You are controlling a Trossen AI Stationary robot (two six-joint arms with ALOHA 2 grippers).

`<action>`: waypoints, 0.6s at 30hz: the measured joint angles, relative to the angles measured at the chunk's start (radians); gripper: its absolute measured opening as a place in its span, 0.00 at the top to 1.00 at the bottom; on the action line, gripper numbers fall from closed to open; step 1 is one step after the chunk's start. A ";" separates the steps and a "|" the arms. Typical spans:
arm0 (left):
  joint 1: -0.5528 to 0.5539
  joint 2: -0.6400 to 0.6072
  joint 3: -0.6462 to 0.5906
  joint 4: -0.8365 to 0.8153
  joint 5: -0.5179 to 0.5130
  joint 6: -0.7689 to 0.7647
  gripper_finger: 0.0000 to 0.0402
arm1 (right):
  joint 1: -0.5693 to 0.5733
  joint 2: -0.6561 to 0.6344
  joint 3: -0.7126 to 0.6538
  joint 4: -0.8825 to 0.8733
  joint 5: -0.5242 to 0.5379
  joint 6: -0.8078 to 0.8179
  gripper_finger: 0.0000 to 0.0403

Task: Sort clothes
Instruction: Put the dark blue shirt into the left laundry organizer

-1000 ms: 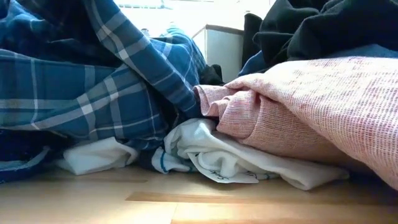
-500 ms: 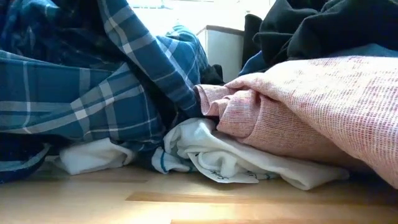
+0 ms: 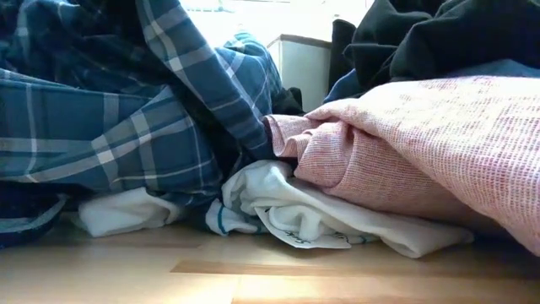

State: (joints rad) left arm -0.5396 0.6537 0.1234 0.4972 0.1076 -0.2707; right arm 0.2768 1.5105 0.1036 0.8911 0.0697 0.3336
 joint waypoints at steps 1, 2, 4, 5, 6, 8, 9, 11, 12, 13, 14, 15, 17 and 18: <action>0.000 0.000 0.000 -0.005 0.006 0.000 0.87 | 0.000 0.000 0.000 -0.001 0.009 0.000 0.75; 0.000 0.000 0.000 -0.009 0.011 0.001 0.90 | 0.000 0.000 0.000 0.000 0.015 -0.002 0.75; 0.002 -0.004 0.000 -0.019 0.005 -0.011 0.95 | 0.000 0.000 0.000 0.003 0.030 -0.002 0.75; 0.003 -0.006 0.000 -0.027 0.000 -0.016 0.96 | 0.000 0.000 0.000 0.005 0.035 -0.002 0.75; 0.003 -0.007 0.001 -0.042 -0.004 -0.023 0.96 | 0.000 0.000 0.000 0.007 0.039 -0.002 0.75; 0.003 -0.007 0.001 -0.083 -0.012 -0.041 0.94 | 0.000 0.000 0.000 0.007 0.042 -0.002 0.75; 0.003 -0.007 0.001 -0.095 -0.016 -0.049 0.91 | 0.000 0.000 0.000 0.007 0.042 -0.002 0.75; 0.003 -0.007 0.001 -0.087 -0.024 -0.060 0.83 | 0.000 0.000 0.000 0.007 0.042 -0.002 0.75; 0.003 -0.012 0.002 -0.085 -0.025 -0.063 0.78 | 0.000 0.000 0.000 0.007 0.042 -0.002 0.75; 0.003 -0.019 0.008 -0.099 -0.025 -0.063 0.73 | 0.000 0.000 0.000 0.007 0.042 -0.002 0.75; 0.003 -0.029 0.021 -0.125 -0.027 -0.063 0.68 | 0.000 0.000 0.000 0.007 0.042 -0.002 0.75; 0.003 -0.040 0.038 -0.163 -0.037 -0.060 0.63 | 0.000 0.000 0.000 0.007 0.042 -0.002 0.75; 0.003 -0.068 0.083 -0.278 -0.076 -0.032 0.53 | 0.000 0.000 0.000 0.007 0.042 -0.002 0.75; 0.003 -0.080 0.107 -0.335 -0.095 -0.016 0.49 | 0.000 0.000 0.000 0.007 0.042 -0.002 0.75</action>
State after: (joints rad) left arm -0.5369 0.5734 0.2308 0.1627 0.0131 -0.2864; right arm 0.2768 1.5105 0.1036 0.8982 0.1116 0.3317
